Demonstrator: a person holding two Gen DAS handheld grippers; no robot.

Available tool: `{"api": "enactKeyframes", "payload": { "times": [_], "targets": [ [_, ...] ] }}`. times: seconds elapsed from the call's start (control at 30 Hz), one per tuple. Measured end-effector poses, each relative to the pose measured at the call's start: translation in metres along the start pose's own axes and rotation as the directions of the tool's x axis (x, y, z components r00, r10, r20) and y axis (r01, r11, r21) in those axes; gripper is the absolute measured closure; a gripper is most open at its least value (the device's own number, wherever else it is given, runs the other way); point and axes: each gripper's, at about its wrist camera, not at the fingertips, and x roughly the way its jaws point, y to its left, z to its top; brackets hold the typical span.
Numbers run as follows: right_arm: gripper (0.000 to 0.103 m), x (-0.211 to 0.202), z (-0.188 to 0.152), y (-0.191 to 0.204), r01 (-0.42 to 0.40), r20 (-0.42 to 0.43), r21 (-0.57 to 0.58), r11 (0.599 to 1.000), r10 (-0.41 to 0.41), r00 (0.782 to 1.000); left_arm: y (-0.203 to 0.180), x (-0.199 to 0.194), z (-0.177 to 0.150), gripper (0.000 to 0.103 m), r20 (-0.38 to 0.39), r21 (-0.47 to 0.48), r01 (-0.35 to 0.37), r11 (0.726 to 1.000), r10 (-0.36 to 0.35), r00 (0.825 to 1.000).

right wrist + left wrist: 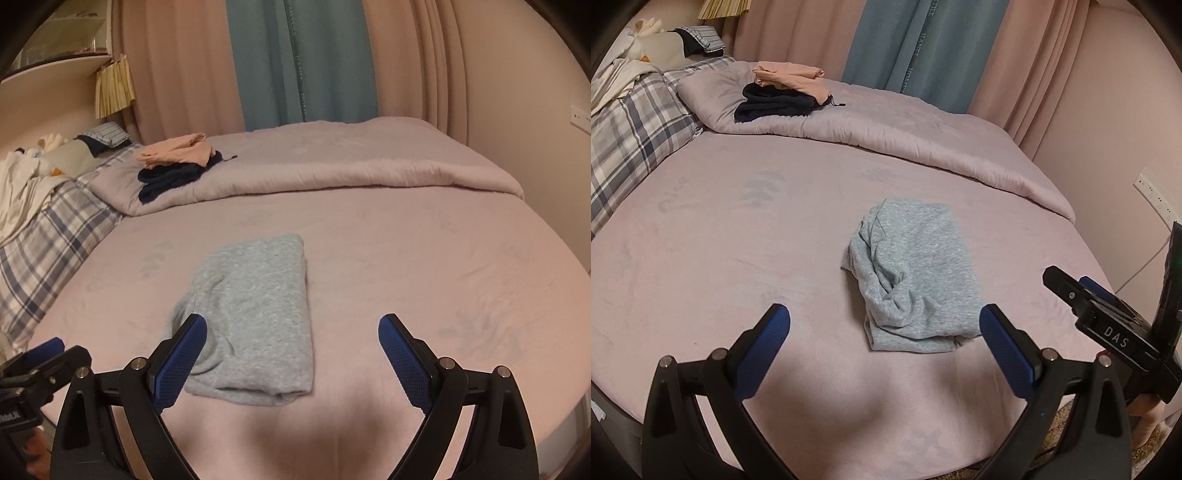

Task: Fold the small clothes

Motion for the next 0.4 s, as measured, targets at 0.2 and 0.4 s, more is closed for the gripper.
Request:
{"api": "enactKeyframes", "payload": {
  "times": [0.2,0.4],
  "targets": [
    [0.01,-0.002,-0.0009,0.0,0.001,0.004,-0.001,1.0,-0.001,1.0,-0.0012,-0.0059,-0.0025,0.0,0.016,0.008,-0.006,1.0,0.006,1.0],
    [0.009,-0.0026,-0.0015,-0.0001,0.001,0.002,0.0,1.0,-0.001,1.0,-0.001,-0.0103,-0.0033,0.0,0.021,0.009,-0.004,1.0,0.004,1.0]
  ]
}}
